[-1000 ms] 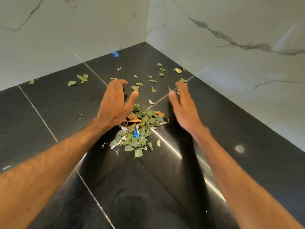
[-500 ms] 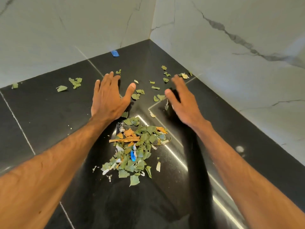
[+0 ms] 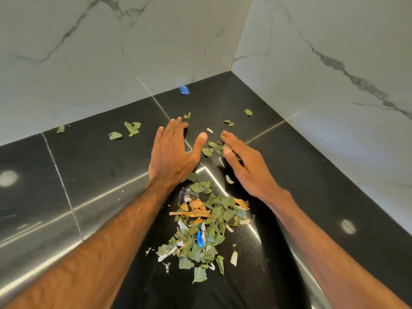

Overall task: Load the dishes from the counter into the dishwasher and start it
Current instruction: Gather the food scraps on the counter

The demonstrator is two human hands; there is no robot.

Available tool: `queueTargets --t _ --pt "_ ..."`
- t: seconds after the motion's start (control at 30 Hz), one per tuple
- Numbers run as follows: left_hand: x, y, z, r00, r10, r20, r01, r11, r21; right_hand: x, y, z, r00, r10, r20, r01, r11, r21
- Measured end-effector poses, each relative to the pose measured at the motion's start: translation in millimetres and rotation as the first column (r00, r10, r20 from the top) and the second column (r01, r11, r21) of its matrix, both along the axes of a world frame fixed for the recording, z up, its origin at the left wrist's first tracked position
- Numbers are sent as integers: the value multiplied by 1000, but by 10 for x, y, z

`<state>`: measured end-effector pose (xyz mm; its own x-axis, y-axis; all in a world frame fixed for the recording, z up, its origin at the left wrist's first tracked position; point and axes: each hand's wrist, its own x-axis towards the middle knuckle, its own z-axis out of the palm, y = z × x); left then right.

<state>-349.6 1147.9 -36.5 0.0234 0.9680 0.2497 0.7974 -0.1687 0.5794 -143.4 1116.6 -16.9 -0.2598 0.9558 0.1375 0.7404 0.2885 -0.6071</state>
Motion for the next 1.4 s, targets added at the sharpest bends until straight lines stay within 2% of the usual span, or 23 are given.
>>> queueTargets --t 0.1,0.17,0.23,0.3,0.33,0.4,0.47,0.5,0.53,0.6,0.67,0.7,0.73,0.8,0.9,0.93,1.03,1.13,1.23,1.4 --pt "10 -27 38 995 29 100 -31 999 12 -78 231 90 995 -29 -99 43 989 142" --pt "4 -33 40 990 42 138 -44 999 10 -114 594 112 990 -83 -114 93 991 92" --pt "13 -31 38 988 43 147 -46 999 15 -131 1005 62 995 -102 6 102 994 -26" --pt "7 -19 37 990 56 130 -59 998 19 -218 1300 -34 972 -95 216 112 991 -67" --pt "-3 -8 28 992 62 114 -64 998 14 -304 1336 -31 960 -77 268 100 992 -73" --pt "-12 -3 21 994 61 86 -62 998 8 -515 1207 33 976 88 200 -67 992 -107" --pt "-19 -3 19 994 54 92 -56 998 26 -614 947 58 947 302 114 -283 946 -158" --pt "-12 -3 17 994 54 98 -57 998 30 -576 867 82 926 365 99 -346 924 -163" --pt "-2 -2 10 994 60 95 -62 998 20 -502 870 114 928 360 96 -348 929 -123" --pt "7 1 2 994 81 77 -80 997 -13 -212 1049 106 972 163 169 -166 986 6" --pt "17 -1 -4 993 97 66 -96 995 -21 126 1283 102 947 -85 310 92 996 -8" --pt "20 -8 0 993 101 59 -99 995 -24 217 1342 91 918 -153 366 179 983 -39" --pt "19 -10 2 993 107 50 -106 994 -27 231 1363 59 905 -163 394 192 981 -36" --pt "20 -13 -1 990 142 20 -142 990 -28 53 1262 33 939 -78 334 78 997 14" --pt "33 -38 21 976 213 -36 -214 976 -29 -426 1041 29 952 261 162 -246 964 -105" --pt "38 -42 38 973 227 -44 -229 973 -33 -542 1072 43 947 308 88 -299 949 -104" --pt "37 -40 60 968 244 -54 -247 967 -61 -797 1461 108 978 210 7 -209 977 -45" --pt "36 -27 37 961 263 -84 -270 959 -91 -904 1778 92 958 264 108 -259 964 -64" --pt "39 -26 33 958 267 -102 -277 956 -98 -868 1580 7 940 298 167 -292 954 -60" --pt "32 -38 30 962 260 -79 -265 962 -67 -605 939 165 919 390 48 -385 919 -88"
